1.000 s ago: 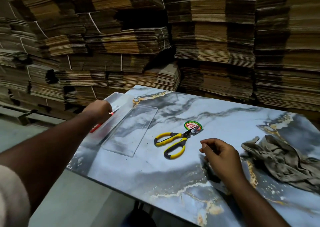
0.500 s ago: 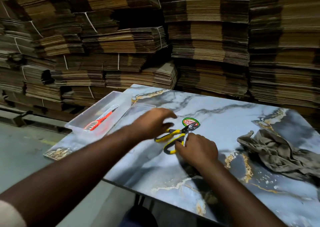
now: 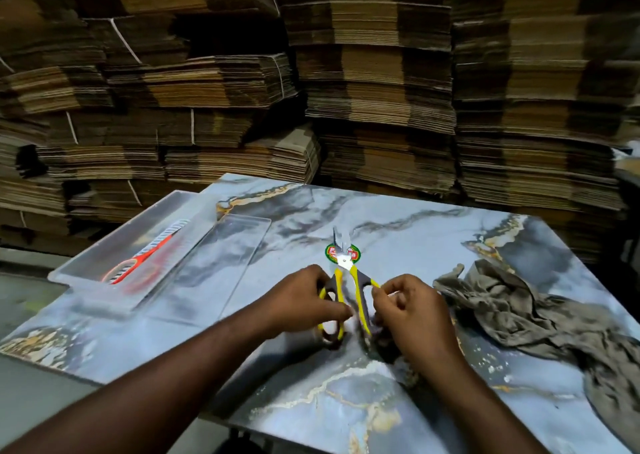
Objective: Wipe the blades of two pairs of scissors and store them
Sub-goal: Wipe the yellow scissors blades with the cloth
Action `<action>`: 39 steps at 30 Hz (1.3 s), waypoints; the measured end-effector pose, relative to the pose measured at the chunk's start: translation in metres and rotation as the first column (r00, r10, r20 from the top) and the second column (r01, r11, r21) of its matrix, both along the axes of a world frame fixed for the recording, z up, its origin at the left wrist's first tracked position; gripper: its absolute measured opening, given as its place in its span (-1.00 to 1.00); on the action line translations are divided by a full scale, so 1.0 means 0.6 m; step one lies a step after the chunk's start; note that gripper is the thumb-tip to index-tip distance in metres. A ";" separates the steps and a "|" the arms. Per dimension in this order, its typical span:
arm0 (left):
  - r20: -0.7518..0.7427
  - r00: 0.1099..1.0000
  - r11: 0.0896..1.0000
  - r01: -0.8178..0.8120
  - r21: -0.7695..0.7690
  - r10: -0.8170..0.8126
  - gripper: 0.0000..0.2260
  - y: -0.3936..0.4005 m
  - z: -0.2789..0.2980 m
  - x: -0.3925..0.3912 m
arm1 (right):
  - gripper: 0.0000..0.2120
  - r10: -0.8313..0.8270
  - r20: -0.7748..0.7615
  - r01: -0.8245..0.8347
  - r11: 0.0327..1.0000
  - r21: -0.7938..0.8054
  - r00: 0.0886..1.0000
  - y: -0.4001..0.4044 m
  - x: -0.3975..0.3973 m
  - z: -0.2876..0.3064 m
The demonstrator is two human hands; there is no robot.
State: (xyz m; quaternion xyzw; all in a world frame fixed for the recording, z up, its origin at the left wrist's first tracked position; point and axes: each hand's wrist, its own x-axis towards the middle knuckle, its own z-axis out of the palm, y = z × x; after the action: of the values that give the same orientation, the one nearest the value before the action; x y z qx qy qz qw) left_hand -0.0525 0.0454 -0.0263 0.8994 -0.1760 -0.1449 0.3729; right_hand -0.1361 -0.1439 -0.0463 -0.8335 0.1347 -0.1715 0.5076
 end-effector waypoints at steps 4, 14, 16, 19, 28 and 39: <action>-0.027 0.993 0.976 -0.120 -0.182 0.117 -0.70 -0.004 0.009 0.038 | -0.87 0.013 0.083 -0.015 0.999 0.032 0.996 -0.053 -0.007 0.021; -0.507 0.862 0.559 -0.407 -0.722 -0.027 -0.62 -0.128 0.030 0.007 | -0.82 -0.221 0.161 0.104 0.840 0.532 0.962 -0.068 0.017 0.011; -0.484 0.869 0.526 -0.363 -0.769 -0.107 -0.60 -0.167 0.022 -0.009 | -0.82 -0.181 0.152 0.068 0.831 0.552 0.972 -0.054 0.023 -0.002; -0.421 0.907 0.468 -0.382 -0.797 0.023 -0.70 -0.195 0.007 -0.001 | -0.85 -0.058 0.195 -0.041 0.882 0.470 0.979 -0.049 0.016 -0.009; -0.296 0.950 0.472 -0.308 -0.826 0.102 -0.69 -0.192 -0.001 0.049 | -0.82 -0.319 0.249 0.404 0.688 -0.602 0.914 -0.234 -0.006 0.064; -0.318 0.948 0.436 -0.292 -0.851 0.016 -0.55 -0.170 -0.018 0.058 | -0.78 -0.096 -0.004 0.085 0.897 -0.434 0.995 -0.275 0.061 0.075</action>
State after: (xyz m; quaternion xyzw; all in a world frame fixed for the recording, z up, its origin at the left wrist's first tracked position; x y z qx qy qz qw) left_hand -0.0177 -0.0567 -0.0372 0.5549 -0.0910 -0.1138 0.8191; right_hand -0.0997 -0.3090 -0.0013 -0.9205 0.1383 -0.2099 0.2992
